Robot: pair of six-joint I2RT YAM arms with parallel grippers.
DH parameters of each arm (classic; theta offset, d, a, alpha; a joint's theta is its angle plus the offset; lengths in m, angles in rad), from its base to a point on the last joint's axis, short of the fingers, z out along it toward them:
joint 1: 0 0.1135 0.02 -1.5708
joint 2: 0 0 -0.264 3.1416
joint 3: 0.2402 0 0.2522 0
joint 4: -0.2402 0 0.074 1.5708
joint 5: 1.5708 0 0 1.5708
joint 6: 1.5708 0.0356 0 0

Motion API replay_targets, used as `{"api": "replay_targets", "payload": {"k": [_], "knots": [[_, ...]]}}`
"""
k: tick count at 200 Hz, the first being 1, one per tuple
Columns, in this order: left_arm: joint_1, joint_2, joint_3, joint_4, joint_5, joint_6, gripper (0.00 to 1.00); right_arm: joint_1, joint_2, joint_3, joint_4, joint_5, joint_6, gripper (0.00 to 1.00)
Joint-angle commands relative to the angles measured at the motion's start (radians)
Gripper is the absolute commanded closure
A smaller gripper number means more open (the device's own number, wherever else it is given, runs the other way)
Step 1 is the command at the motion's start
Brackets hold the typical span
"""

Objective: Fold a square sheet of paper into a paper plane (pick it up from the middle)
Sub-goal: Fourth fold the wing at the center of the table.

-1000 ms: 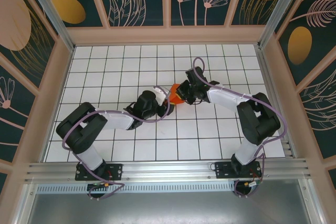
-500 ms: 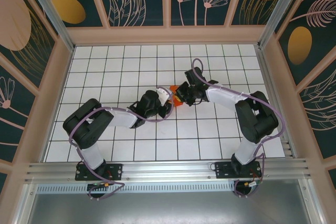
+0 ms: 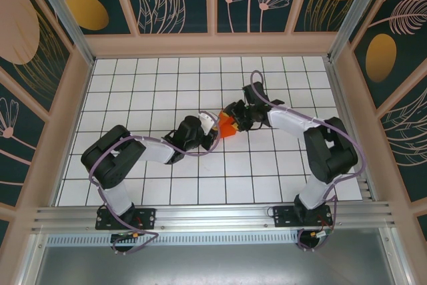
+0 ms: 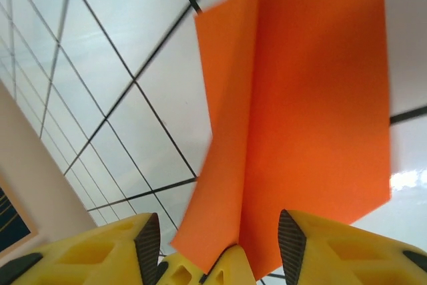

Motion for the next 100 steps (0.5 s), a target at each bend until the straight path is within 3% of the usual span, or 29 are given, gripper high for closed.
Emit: {"api": "replay_targets", "payload": {"k": [1,60,100], "knots": [[-0.001,0.018,-0.027,0.053,0.042,-0.078,0.90,-0.026,-0.098,-0.071,0.087,-0.010,-0.153,0.46],[-0.001,0.043,-0.026,0.083,0.136,-0.282,0.93,-0.052,-0.136,-0.273,0.376,-0.188,-0.300,0.52],[-0.001,0.052,-0.041,0.134,0.169,-0.415,0.92,-0.042,-0.086,-0.291,0.414,-0.215,-0.346,0.56]]}}
